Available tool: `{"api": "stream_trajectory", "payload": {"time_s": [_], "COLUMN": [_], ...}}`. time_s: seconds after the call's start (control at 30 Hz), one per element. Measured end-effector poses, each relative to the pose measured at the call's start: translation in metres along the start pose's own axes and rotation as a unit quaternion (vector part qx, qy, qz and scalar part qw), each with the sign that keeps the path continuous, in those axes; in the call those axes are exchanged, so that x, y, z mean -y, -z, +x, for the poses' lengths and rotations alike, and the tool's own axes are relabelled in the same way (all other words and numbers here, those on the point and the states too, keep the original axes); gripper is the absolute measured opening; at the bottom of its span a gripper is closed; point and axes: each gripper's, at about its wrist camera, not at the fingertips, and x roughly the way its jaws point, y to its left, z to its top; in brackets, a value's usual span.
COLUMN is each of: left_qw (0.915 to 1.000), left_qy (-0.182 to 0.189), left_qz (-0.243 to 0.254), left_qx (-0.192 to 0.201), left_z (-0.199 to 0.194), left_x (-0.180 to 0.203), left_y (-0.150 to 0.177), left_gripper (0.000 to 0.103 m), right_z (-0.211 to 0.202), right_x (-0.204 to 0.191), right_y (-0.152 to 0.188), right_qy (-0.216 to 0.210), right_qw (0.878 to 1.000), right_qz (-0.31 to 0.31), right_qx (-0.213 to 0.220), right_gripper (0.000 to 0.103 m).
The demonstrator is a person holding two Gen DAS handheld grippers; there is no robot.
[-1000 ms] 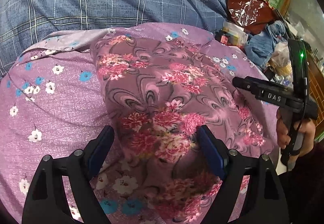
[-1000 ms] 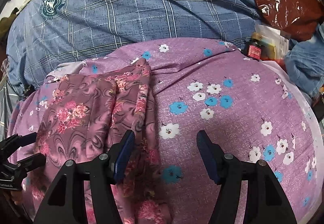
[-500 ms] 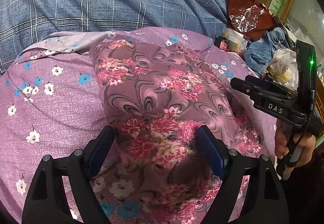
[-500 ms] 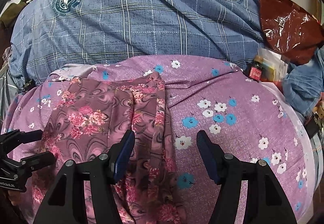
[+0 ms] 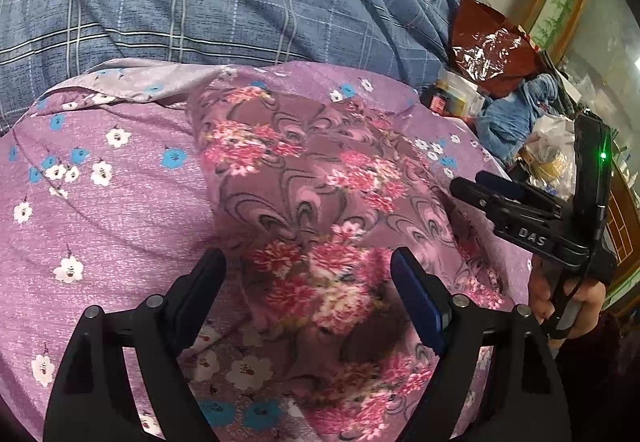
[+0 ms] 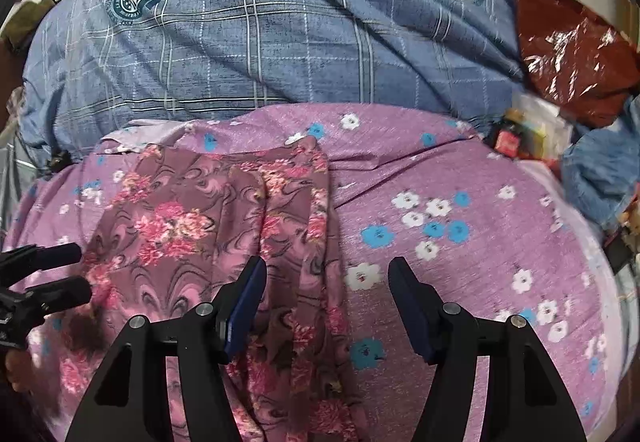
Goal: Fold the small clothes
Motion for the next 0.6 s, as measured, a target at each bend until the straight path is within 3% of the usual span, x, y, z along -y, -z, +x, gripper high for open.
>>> {"api": "stream_trajectory", "payload": {"time_s": [0.13,0.27,0.33,0.37,0.4,0.53,0.6], "left_qw": [1.0,0.9998,0.9995,0.9992,0.9989,0.9993,0.9989], "left_qy": [0.006,0.014,0.026,0.036,0.044,0.034,0.044], "left_qz": [-0.008,-0.014,-0.017,-0.018,-0.016,0.008,-0.005], "left_qx": [0.001,0.003,0.001,-0.004,-0.01,-0.012,-0.014], "left_z": [-0.004,-0.007,-0.005,-0.003,0.0,0.003,0.003], "left_x": [-0.009,-0.018,-0.02,-0.02,-0.019,-0.01,-0.013], "left_y": [-0.002,-0.004,-0.003,-0.003,-0.003,-0.001,-0.002], "left_gripper": [0.085,0.084,0.069,0.055,0.05,0.05,0.06], "right_z": [0.004,0.012,0.014,0.016,0.018,0.023,0.026], "right_x": [0.012,0.025,0.027,0.028,0.028,0.03,0.033], "right_y": [0.002,0.005,0.008,0.008,0.008,0.01,0.011], "right_qy": [-0.058,-0.082,-0.08,-0.083,-0.087,-0.106,-0.118], "right_qw": [0.998,0.995,0.994,0.994,0.993,0.991,0.988], "right_qz": [0.026,0.053,0.055,0.056,0.058,0.063,0.072], "right_qx": [-0.017,-0.034,-0.039,-0.044,-0.048,-0.059,-0.064], "right_gripper": [0.065,0.066,0.066,0.066,0.066,0.066,0.066]}}
